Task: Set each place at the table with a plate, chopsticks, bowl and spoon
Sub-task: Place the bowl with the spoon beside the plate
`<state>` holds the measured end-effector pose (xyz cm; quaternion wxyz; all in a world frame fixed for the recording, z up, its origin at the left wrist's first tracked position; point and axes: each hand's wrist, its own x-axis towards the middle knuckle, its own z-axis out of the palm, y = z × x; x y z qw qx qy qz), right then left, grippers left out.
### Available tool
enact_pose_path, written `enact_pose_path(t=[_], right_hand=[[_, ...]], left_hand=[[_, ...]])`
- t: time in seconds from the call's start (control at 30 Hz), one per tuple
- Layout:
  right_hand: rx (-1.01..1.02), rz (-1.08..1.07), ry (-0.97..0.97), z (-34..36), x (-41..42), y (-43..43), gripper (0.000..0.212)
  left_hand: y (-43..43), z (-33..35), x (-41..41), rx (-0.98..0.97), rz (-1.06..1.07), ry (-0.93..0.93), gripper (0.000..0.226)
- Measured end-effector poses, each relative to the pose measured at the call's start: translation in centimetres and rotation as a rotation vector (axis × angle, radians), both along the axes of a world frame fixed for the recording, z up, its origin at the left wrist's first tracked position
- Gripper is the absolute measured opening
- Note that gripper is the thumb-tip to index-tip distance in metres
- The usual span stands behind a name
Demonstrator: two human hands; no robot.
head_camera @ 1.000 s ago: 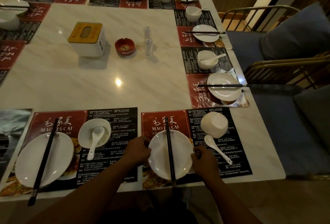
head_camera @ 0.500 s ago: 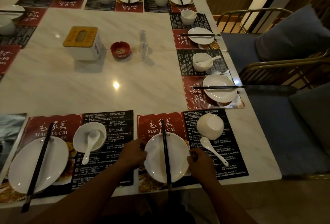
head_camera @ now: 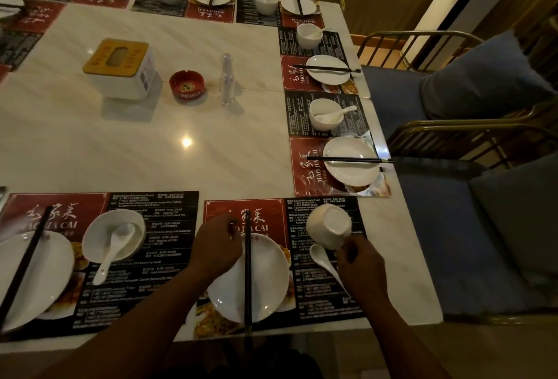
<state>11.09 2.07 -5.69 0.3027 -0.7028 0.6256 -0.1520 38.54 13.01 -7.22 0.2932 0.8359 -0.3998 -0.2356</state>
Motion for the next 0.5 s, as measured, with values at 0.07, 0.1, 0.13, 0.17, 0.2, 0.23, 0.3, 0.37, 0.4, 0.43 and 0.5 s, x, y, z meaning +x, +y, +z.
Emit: enact_pose_path(t=[0.07,0.1,0.13,0.17,0.2,0.23,0.3,0.37,0.4,0.43,0.5], right_hand=[[-0.060,0.065,0.024,-0.2,-0.9,-2.6,0.036],[-0.053,0.125,0.030,-0.6,-1.1,-3.8,0.047],[-0.032,0.202,0.033,-0.8,-1.1,-5.0,0.057],[-0.003,0.286,0.045,-1.2,-1.0,-6.0,0.067],[0.024,0.369,0.063,-1.7,-0.9,-7.0,0.076],[0.052,0.440,0.076,-2.1,-0.8,-7.8,0.084],[0.101,0.515,0.064,-2.7,-0.5,-9.0,0.093],[0.142,0.538,0.023,-2.8,-0.3,-9.8,0.099],[0.159,0.546,0.005,-2.6,-0.3,-10.1,0.101],[0.169,0.558,-0.010,-2.5,-0.4,-10.4,0.102],[0.191,0.586,-0.025,-2.0,-0.3,-11.0,0.098]], left_hand=[[-1.5,0.3,-1.6,-0.016,-0.008,0.010,0.017],[-2.1,0.3,-2.4,-0.014,-0.009,0.010,0.019],[-2.8,0.2,-3.2,-0.013,-0.005,0.012,0.021],[-3.4,0.2,-4.1,-0.008,0.001,0.016,0.022],[-3.9,0.3,-4.9,-0.005,0.006,0.016,0.023],[-4.4,0.3,-5.7,-0.004,0.009,0.019,0.023],[-5.5,0.3,-7.1,-0.015,-0.002,0.017,0.023],[-6.7,0.1,-8.1,0.000,-0.033,0.015,0.020],[-7.2,0.1,-8.6,0.016,-0.037,0.012,0.021],[-7.6,-0.1,-9.0,0.036,-0.035,0.007,0.026],[-8.4,-0.1,-10.0,0.045,-0.030,0.006,0.038]])
